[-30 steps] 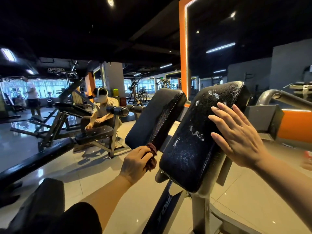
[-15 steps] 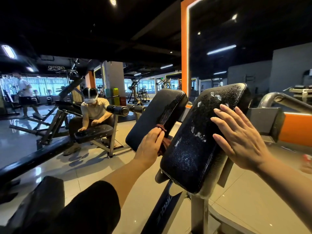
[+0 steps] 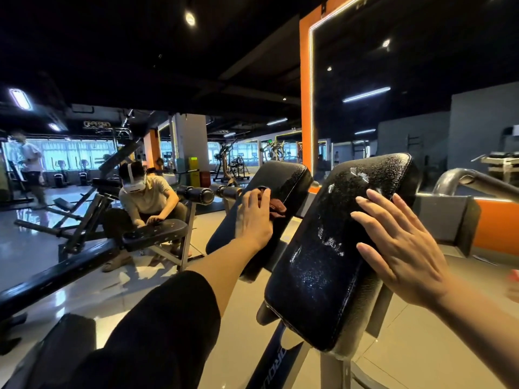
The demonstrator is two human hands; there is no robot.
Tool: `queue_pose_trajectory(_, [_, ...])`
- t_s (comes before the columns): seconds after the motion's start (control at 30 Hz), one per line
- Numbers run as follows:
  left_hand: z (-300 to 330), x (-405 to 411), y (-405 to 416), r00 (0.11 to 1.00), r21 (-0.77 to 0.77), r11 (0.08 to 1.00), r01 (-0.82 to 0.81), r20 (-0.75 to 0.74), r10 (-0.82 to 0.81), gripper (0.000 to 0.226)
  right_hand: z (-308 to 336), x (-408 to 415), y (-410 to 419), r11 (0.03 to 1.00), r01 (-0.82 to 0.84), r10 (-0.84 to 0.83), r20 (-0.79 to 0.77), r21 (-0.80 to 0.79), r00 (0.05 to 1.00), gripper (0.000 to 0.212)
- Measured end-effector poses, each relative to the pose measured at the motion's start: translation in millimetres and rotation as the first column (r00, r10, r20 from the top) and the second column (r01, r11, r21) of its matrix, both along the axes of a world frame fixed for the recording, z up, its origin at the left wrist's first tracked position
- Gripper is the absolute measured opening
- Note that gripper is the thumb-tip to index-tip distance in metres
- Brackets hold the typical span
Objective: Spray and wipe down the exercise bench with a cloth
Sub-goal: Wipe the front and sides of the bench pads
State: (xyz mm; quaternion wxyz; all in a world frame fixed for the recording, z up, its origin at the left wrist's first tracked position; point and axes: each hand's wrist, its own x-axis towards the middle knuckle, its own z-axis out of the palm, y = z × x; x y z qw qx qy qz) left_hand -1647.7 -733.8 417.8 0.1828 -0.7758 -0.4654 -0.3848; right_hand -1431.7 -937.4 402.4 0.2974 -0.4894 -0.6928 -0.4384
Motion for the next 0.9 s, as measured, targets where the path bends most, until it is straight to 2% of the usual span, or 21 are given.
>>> queue_pose_trajectory(0.07, [-18,-1,1,0.992,-0.055,0.996,0.064,-0.105,-0.07,0.069,0,1,1,1.0,-0.007,0.007,-0.002,0.0,1.0,0.061])
queue_pose_trajectory(0.13, [-26,-8,3,0.989,-0.046,0.992,0.119,-0.088,-0.122,0.06,-1,1,2,1.0,-0.014,0.014,-0.005,0.006,1.0,0.061])
queue_pose_trajectory(0.23, [-30,-19,-2,0.984,0.128,0.977,0.168,-0.08,-0.159,0.036,-2,-1,3,0.999,-0.031,0.031,-0.017,0.024,0.999,0.061])
queue_pose_trajectory(0.3, [-41,-25,-7,0.956,0.28,0.926,0.252,-0.22,-0.194,0.027,-2,-2,2,0.999,-0.036,0.037,-0.028,0.035,0.999,0.06])
queue_pose_trajectory(0.37, [-56,-28,-9,0.902,0.358,0.86,0.364,-0.366,-0.23,0.025,-3,-2,2,0.999,-0.036,0.037,-0.026,0.035,0.999,0.06])
queue_pose_trajectory(0.4, [-57,-28,-11,0.902,0.364,0.848,0.385,-0.344,-0.261,0.028,-3,-1,2,0.999,-0.033,0.033,-0.022,0.03,0.999,0.06])
queue_pose_trajectory(0.43, [-52,-25,-12,0.922,0.372,0.851,0.372,-0.257,-0.291,0.031,-2,-1,1,0.999,-0.029,0.029,-0.019,0.025,0.999,0.06])
queue_pose_trajectory(0.5, [-30,-13,-11,0.965,0.401,0.881,0.25,-0.025,-0.262,0.037,-2,0,1,1.0,-0.027,0.027,-0.013,0.016,1.0,0.06])
queue_pose_trajectory(0.53, [-18,-7,-11,0.976,0.402,0.898,0.182,0.041,-0.216,0.04,-2,0,2,1.0,-0.028,0.028,-0.012,0.013,1.0,0.06])
queue_pose_trajectory(0.57, [-9,-1,-10,0.982,0.364,0.921,0.141,0.07,-0.178,0.043,-2,0,2,0.999,-0.029,0.03,-0.012,0.012,0.999,0.06])
queue_pose_trajectory(0.63, [-5,6,-7,0.981,0.194,0.97,0.149,0.092,-0.169,0.045,-1,0,2,0.999,-0.033,0.033,-0.014,0.016,0.999,0.06])
queue_pose_trajectory(0.7, [-19,2,-9,0.983,0.153,0.976,0.152,0.081,-0.166,0.037,-2,0,3,0.999,-0.037,0.038,-0.018,0.026,0.999,0.06])
queue_pose_trajectory(0.77, [-42,-13,-12,0.969,0.209,0.946,0.248,-0.038,-0.245,0.036,-2,-1,3,0.998,-0.045,0.045,-0.029,0.032,0.999,0.06])
queue_pose_trajectory(0.83, [-60,-28,-13,0.894,0.259,0.872,0.415,-0.295,-0.337,0.033,-3,-1,4,0.998,-0.055,0.057,-0.038,0.041,0.998,0.06])
queue_pose_trajectory(0.87, [-66,-35,-13,0.86,0.278,0.843,0.46,-0.375,-0.346,0.031,-4,-1,5,0.997,-0.062,0.064,-0.042,0.046,0.997,0.06])
queue_pose_trajectory(0.9, [-69,-40,-13,0.866,0.292,0.843,0.451,-0.372,-0.334,0.032,-4,-1,5,0.996,-0.068,0.07,-0.045,0.05,0.997,0.061])
